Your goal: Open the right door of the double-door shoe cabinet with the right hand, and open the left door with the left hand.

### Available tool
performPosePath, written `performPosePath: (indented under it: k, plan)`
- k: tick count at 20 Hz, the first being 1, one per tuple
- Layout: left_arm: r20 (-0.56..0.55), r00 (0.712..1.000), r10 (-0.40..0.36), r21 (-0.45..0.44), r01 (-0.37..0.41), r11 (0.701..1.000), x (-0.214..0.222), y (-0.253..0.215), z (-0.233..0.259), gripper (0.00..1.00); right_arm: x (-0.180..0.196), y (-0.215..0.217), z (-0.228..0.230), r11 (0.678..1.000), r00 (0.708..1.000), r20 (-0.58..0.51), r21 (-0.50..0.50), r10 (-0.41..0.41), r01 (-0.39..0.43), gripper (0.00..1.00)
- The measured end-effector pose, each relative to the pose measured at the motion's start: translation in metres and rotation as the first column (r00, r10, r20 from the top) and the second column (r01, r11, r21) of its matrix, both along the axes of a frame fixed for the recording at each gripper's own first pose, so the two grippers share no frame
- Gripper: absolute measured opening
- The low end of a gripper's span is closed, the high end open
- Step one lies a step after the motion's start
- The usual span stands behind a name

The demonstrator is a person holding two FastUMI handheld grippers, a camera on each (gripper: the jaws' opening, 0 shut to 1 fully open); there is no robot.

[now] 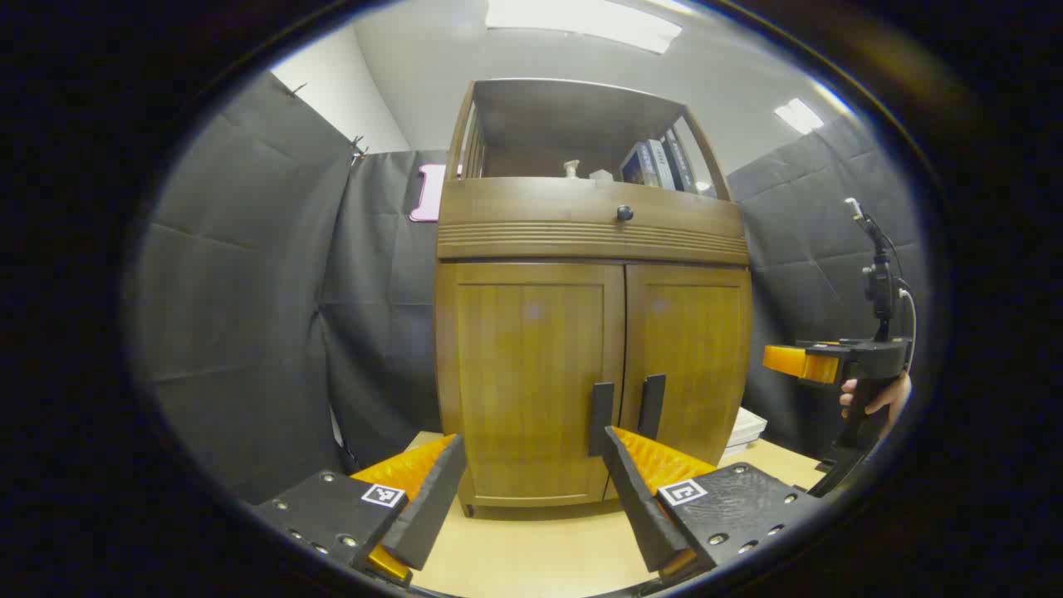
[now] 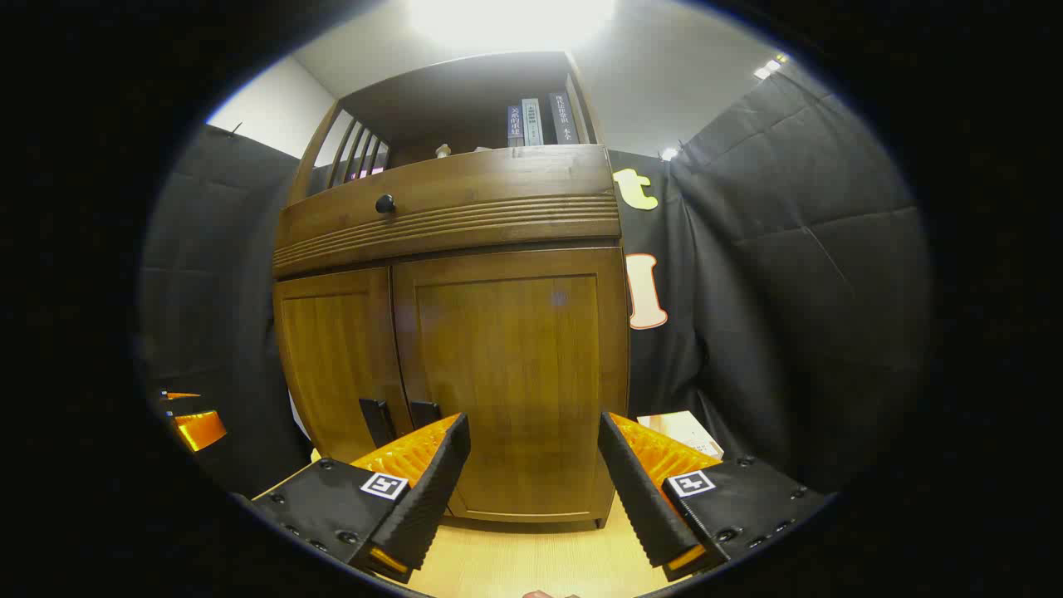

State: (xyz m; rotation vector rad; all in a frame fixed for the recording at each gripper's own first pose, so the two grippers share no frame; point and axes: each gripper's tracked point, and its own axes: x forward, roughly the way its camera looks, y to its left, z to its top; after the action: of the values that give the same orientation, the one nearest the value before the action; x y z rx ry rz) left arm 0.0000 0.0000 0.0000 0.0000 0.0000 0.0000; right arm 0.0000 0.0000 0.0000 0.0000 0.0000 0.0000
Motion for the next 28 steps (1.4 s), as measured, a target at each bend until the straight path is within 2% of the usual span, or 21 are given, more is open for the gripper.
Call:
performPosePath:
  k: [11,18,25,26,27,28]
  plan:
    - [-0.002,1.000,-0.011,0.005,0.011,1.000,0.001,0.002,0.002,0.95,0.000,-0.001,0.000,1.000,1.000,-0.007,0.006,0.008,-0.008,0.98]
    - [0.017,0.999,0.027,-0.047,-0.027,0.999,-0.005,0.005,0.008,0.95,0.002,0.007,0.000,0.999,0.999,-0.023,-0.003,0.040,-0.040,0.98]
    - [0.000,0.997,0.082,-0.052,-0.081,0.995,-0.010,0.007,0.006,0.95,0.016,0.031,0.003,0.995,0.994,-0.046,0.016,0.095,-0.094,0.98]
    - [-0.003,0.996,0.088,-0.051,-0.088,0.995,-0.012,0.008,0.006,0.95,0.020,0.036,0.004,0.994,0.993,-0.052,0.021,0.104,-0.103,0.92]
    - [-0.005,0.995,0.096,-0.048,-0.096,0.994,-0.012,0.010,0.005,0.95,0.024,0.042,0.008,0.993,0.992,-0.048,0.032,0.117,-0.115,0.98]
    - [-0.010,0.995,0.104,-0.045,-0.104,0.994,-0.012,0.011,0.004,0.95,0.030,0.048,0.014,0.991,0.991,-0.038,0.042,0.127,-0.125,0.93]
